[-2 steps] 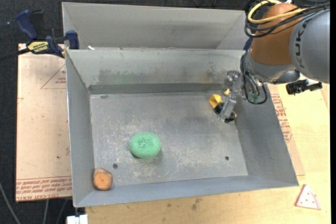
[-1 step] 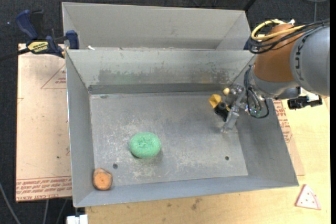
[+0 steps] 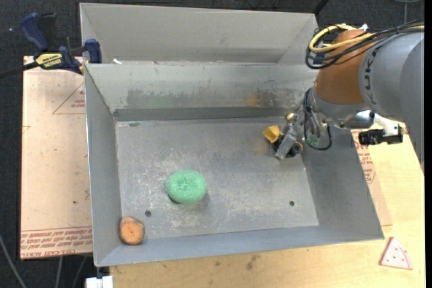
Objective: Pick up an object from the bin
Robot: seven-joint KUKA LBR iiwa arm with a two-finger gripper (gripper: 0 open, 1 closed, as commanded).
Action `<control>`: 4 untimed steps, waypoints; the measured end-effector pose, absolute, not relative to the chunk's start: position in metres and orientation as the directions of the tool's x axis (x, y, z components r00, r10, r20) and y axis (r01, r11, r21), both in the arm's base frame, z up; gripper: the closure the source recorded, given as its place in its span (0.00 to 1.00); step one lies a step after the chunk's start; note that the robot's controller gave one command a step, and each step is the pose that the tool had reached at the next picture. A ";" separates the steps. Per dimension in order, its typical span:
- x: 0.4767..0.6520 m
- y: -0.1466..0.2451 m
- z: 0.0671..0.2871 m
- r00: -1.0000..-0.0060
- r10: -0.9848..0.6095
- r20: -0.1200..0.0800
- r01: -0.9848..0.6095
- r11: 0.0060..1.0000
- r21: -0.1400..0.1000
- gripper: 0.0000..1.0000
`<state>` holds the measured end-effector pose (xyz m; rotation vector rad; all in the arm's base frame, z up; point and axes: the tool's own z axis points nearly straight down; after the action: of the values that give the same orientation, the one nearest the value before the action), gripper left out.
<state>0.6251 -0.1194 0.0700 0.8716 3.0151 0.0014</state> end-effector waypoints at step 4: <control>0.622 -0.119 0.096 -0.846 0.533 0.007 0.533 0.846 -0.002 1.00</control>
Offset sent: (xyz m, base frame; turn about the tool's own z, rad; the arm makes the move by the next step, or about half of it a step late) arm 0.0001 0.0000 0.0041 0.0000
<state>0.6222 -0.1188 0.0965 0.8736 3.0253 0.0005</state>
